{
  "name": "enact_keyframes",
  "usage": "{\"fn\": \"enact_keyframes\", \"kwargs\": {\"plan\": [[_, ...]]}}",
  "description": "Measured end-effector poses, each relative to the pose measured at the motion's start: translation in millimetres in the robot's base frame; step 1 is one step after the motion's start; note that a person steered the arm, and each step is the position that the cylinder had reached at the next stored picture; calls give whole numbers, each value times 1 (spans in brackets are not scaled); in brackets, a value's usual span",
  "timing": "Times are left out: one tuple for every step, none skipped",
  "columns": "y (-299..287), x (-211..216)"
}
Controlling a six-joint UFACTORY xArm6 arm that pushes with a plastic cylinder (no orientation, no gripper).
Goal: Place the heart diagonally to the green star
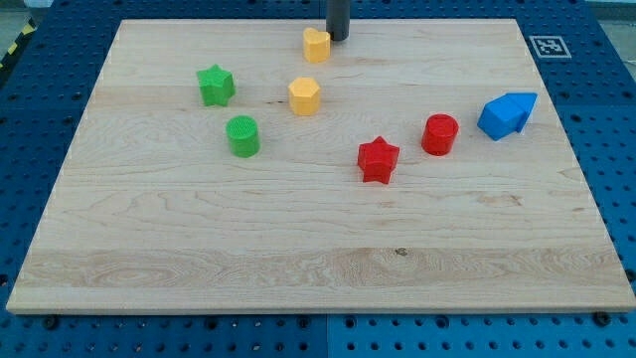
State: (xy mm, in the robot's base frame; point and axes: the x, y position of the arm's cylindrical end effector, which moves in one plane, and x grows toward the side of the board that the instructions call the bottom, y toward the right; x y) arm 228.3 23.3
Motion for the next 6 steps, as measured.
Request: {"fn": "enact_keyframes", "kwargs": {"plan": [[-7, 15], [-13, 29], [-16, 38], [-20, 42], [-23, 48], [-29, 54]]}}
